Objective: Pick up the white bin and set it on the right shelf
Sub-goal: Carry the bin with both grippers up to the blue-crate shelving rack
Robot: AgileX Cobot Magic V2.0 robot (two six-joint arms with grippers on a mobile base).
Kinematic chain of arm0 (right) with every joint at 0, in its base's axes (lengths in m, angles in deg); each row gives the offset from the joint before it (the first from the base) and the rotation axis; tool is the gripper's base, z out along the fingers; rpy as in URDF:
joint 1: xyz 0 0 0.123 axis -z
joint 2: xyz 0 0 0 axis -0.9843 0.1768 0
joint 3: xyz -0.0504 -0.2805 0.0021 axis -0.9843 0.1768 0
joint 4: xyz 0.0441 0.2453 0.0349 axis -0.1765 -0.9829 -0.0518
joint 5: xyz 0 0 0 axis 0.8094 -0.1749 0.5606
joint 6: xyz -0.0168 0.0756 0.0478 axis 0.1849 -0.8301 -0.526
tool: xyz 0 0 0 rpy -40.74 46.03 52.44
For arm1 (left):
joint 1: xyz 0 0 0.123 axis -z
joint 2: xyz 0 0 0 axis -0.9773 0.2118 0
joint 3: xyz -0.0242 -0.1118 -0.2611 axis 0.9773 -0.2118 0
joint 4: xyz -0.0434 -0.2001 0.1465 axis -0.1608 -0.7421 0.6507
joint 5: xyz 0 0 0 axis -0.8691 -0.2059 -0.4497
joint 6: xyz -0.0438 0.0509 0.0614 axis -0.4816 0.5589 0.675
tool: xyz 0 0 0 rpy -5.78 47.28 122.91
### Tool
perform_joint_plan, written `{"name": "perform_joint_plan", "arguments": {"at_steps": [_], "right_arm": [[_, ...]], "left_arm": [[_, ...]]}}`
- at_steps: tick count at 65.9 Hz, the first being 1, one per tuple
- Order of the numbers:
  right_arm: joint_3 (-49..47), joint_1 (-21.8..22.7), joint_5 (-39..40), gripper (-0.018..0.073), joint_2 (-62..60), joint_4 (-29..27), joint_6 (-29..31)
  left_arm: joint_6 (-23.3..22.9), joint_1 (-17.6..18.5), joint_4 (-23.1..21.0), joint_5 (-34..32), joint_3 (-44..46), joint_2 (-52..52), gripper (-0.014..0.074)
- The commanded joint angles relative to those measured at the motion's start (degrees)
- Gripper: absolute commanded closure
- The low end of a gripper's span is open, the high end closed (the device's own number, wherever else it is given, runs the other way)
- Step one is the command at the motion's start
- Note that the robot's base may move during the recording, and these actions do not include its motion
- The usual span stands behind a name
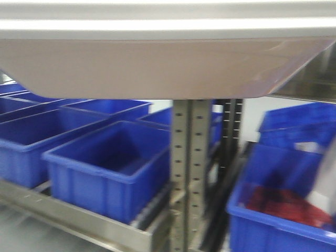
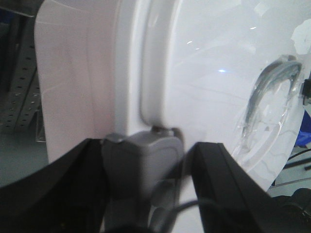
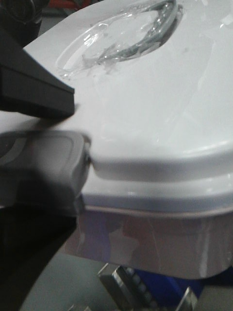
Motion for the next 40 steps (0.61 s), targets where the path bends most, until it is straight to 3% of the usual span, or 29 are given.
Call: {"name": "perform_joint_plan", "arguments": {"at_steps": [1, 40], "right_arm": [[-1.72, -0.74, -5.32, 0.023, -1.08, -10.59, 0.24], [-1.72, -0.74, -5.32, 0.023, -1.08, -10.59, 0.24]], "left_arm": [[0.85, 1.1, -9.54, 7.32, 1.69, -0.77, 0.0377], [0.85, 1.1, -9.54, 7.32, 1.69, -0.77, 0.0377]]}}
